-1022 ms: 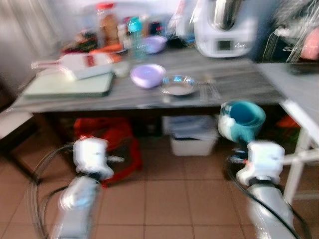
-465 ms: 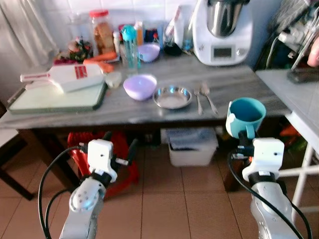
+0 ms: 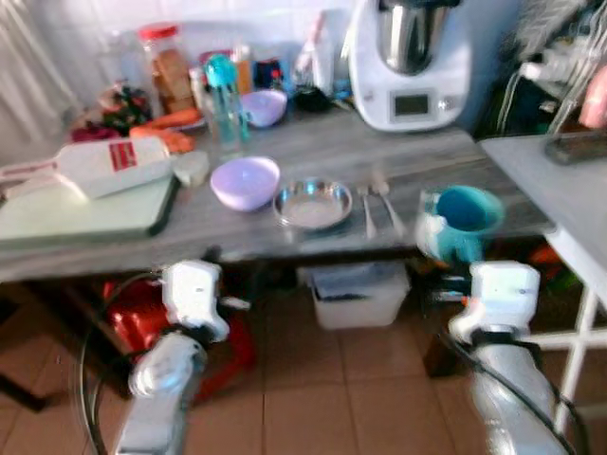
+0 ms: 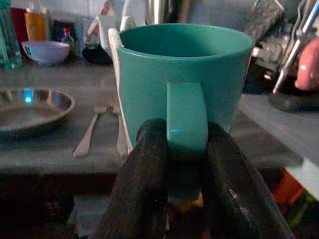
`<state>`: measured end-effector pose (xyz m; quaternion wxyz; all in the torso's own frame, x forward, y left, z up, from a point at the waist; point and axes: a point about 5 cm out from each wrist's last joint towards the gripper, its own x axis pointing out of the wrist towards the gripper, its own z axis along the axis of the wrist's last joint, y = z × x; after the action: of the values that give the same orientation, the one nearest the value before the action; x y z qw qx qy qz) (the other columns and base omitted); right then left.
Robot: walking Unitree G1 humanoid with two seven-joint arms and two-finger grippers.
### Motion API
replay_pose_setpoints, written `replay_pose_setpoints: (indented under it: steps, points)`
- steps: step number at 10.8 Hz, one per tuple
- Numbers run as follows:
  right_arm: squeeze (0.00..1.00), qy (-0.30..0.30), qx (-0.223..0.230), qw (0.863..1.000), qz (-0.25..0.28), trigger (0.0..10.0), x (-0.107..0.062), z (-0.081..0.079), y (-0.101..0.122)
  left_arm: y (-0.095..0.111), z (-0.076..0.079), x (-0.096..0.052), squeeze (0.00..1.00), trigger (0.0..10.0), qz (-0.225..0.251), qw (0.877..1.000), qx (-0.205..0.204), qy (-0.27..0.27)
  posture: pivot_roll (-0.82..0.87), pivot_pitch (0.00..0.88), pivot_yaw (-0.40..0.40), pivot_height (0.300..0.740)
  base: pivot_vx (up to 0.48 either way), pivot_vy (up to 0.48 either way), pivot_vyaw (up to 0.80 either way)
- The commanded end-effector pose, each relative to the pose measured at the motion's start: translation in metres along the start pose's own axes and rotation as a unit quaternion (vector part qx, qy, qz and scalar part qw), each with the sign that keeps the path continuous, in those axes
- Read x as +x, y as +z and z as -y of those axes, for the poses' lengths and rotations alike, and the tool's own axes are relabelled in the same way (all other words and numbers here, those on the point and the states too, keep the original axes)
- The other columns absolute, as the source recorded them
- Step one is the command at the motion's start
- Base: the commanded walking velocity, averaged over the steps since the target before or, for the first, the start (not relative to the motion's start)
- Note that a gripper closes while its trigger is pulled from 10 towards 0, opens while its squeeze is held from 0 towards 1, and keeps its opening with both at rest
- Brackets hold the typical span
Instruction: Setting the table
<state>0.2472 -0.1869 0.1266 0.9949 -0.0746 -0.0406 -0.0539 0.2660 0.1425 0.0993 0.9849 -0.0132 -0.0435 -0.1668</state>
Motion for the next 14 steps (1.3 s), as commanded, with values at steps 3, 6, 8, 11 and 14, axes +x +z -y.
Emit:
replay_pose_setpoints:
  steps: [3, 6, 8, 11, 14]
  points:
    - [0.0, 0.017, 0.01, 1.0, 0.018, 10.0, 0.008, -0.009, 0.008, 0.002, -0.008, 0.001, 0.0, 10.0, -0.001, 1.0, 0.01, 0.007, -0.03, 0.0, 0.034, 0.74, 0.363, 0.0, 0.0]
    - [0.0, 0.018, 0.004, 0.999, 0.031, 10.0, 0.018, -0.006, 0.013, 0.002, -0.007, 0.003, 0.0, 10.0, -0.001, 1.0, 0.009, 0.001, -0.03, 0.0, 0.036, 0.74, 0.354, 0.0, 0.0]
    - [0.0, 0.015, 0.005, 0.999, 0.034, 10.0, 0.02, -0.006, 0.015, 0.002, -0.007, 0.003, 0.0, 10.0, -0.001, 1.0, 0.009, 0.0, -0.03, 0.0, 0.035, 0.74, 0.347, 0.0, 0.0]
    - [0.0, 0.013, 0.011, 0.999, 0.033, 10.0, 0.022, -0.008, 0.014, 0.003, -0.006, 0.004, 0.0, 10.0, -0.002, 1.0, 0.022, -0.009, -0.03, 0.0, 0.035, 0.74, 0.213, 0.0, 0.0]
    - [0.0, 0.02, 0.014, 0.999, 0.046, 10.0, 0.024, -0.003, 0.017, 0.012, -0.003, -0.002, 0.0, 10.0, 0.023, 0.997, 0.021, -0.065, -0.02, 0.0, 0.031, 0.74, 0.0, 0.0, 0.0]
